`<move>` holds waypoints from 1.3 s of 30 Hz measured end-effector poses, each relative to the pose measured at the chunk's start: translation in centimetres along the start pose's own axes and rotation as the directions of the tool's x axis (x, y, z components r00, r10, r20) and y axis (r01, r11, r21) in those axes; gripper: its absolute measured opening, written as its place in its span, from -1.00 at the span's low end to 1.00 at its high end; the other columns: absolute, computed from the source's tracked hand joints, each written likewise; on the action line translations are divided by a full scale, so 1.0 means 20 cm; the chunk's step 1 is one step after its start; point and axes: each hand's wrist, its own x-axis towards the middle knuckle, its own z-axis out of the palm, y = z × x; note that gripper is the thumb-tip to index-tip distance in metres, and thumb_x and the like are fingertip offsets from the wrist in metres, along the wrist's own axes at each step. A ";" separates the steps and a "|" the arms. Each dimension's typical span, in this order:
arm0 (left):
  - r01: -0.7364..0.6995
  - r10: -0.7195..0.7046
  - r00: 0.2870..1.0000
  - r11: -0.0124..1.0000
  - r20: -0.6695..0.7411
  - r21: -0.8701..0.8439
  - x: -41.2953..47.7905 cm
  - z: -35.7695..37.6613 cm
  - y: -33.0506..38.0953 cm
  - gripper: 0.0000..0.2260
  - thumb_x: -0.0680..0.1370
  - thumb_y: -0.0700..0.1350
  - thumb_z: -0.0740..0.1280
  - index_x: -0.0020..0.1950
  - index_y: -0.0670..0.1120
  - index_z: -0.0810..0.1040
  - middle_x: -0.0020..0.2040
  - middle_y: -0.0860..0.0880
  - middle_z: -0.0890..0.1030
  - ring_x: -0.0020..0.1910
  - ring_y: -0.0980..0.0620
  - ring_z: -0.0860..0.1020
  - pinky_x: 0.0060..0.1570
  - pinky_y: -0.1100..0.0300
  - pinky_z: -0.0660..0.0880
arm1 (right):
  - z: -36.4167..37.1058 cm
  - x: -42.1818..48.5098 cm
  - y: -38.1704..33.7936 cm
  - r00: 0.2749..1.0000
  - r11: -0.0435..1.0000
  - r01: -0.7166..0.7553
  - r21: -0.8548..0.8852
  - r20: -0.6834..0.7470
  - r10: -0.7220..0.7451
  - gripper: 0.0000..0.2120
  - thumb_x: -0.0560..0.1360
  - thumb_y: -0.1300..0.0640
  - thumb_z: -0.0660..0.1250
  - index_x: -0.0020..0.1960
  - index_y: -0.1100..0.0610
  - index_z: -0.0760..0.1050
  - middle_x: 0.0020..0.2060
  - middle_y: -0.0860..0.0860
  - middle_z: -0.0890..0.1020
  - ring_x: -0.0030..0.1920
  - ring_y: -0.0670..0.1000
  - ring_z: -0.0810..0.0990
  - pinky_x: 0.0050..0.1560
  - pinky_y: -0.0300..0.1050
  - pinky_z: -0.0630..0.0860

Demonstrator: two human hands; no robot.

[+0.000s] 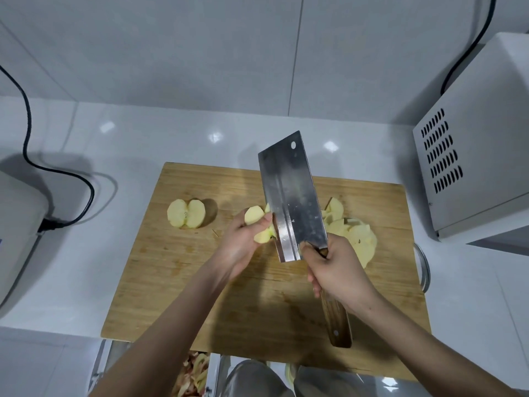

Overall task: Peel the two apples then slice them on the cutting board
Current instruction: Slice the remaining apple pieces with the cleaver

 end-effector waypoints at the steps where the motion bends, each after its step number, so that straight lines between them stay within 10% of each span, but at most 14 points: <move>1: 0.000 -0.002 1.000 0.998 -0.025 -0.063 0.00 0.01 -0.01 -0.71 0.52 -0.25 0.33 0.23 -0.26 0.48 0.06 -0.15 0.60 0.02 -0.06 0.58 -0.01 0.05 0.57 | 0.01 -0.01 0.00 1.000 1.000 0.018 0.002 -0.019 -0.018 -0.90 0.57 0.16 0.21 -0.10 0.09 0.46 -0.56 0.02 0.47 -0.60 -0.06 0.43 -0.53 -0.15 0.46; 15: 0.040 -0.058 0.993 0.987 0.108 0.157 0.02 -0.06 0.07 -0.57 0.46 -0.27 0.36 0.32 -0.27 0.41 0.10 -0.18 0.55 0.08 -0.07 0.54 -0.08 0.13 0.51 | -0.05 0.01 -0.07 0.998 1.000 -0.016 0.000 0.060 0.016 -0.82 0.58 0.16 0.22 -0.20 0.07 0.46 -0.63 -0.03 0.47 -0.66 -0.09 0.39 -0.63 -0.32 0.30; 22: 0.017 -0.017 1.000 0.995 0.005 -0.100 0.03 0.02 0.04 -0.67 0.50 -0.29 0.34 0.25 -0.30 0.45 0.00 -0.14 0.60 -0.03 -0.04 0.58 -0.06 0.09 0.54 | 0.00 0.01 -0.06 0.999 0.999 0.034 0.018 -0.011 -0.034 -0.85 0.58 0.17 0.21 -0.16 0.06 0.44 -0.56 0.03 0.46 -0.63 -0.09 0.41 -0.56 -0.20 0.43; 28: -0.013 -0.012 0.992 0.981 0.124 0.195 0.01 -0.01 0.09 -0.73 0.51 -0.30 0.34 0.20 -0.27 0.47 -0.04 -0.14 0.58 -0.07 -0.01 0.57 -0.22 0.23 0.53 | -0.04 0.01 -0.06 0.999 0.998 -0.010 0.057 0.047 0.007 -0.81 0.57 0.18 0.24 -0.22 0.06 0.46 -0.63 -0.04 0.45 -0.65 -0.08 0.37 -0.58 -0.22 0.38; 39: 0.336 -0.099 0.850 0.859 0.517 -0.387 0.02 -0.07 0.07 -0.26 0.20 -0.06 0.64 0.28 -0.15 0.37 0.15 -0.18 0.49 0.11 -0.14 0.51 0.04 -0.08 0.56 | -0.09 0.01 -0.12 0.973 0.955 -0.200 0.218 0.162 0.167 -0.81 0.55 0.19 0.27 -0.25 0.14 0.43 -0.59 0.03 0.43 -0.61 -0.04 0.33 -0.58 -0.21 0.36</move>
